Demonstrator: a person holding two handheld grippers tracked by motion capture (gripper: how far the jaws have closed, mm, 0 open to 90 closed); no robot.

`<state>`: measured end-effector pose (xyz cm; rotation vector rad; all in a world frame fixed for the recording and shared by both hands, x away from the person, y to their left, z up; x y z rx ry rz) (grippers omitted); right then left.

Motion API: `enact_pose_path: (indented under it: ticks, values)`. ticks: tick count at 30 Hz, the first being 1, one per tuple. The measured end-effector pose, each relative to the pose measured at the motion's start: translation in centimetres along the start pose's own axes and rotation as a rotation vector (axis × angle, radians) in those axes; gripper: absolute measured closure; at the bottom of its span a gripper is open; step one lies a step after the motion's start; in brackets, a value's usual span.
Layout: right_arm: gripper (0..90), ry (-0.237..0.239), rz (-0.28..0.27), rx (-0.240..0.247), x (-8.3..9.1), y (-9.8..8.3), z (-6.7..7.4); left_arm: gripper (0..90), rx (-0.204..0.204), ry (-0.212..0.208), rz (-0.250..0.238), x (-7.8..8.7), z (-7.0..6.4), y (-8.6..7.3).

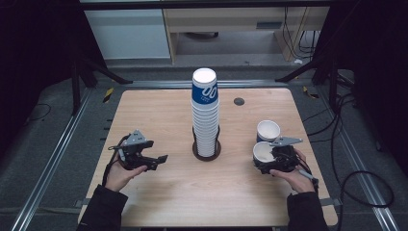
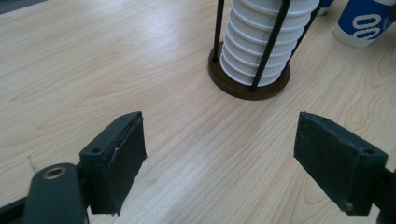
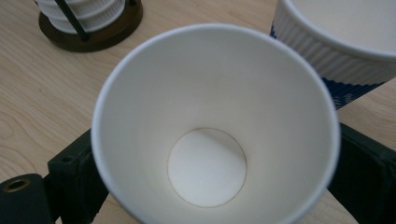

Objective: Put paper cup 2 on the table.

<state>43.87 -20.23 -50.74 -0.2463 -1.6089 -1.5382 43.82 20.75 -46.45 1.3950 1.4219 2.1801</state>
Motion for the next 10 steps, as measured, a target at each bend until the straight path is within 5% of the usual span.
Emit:
enact_pose_path:
  ticks: [10]
  values:
    - [4.8,0.004,-0.045,-0.005,2.9,-1.0,0.0,15.6,0.023,0.025,0.002,0.5,1.0,-0.4]
Point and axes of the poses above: each handheld gripper's, and its own axes: x roughly backward along the jaws, y roughly out of its top, z roughly to its left, the point moved 7 cm from there along -x, roughly forward along the jaws, and after that the axes turned 10 degrees about -x, right-handed, at the moved point
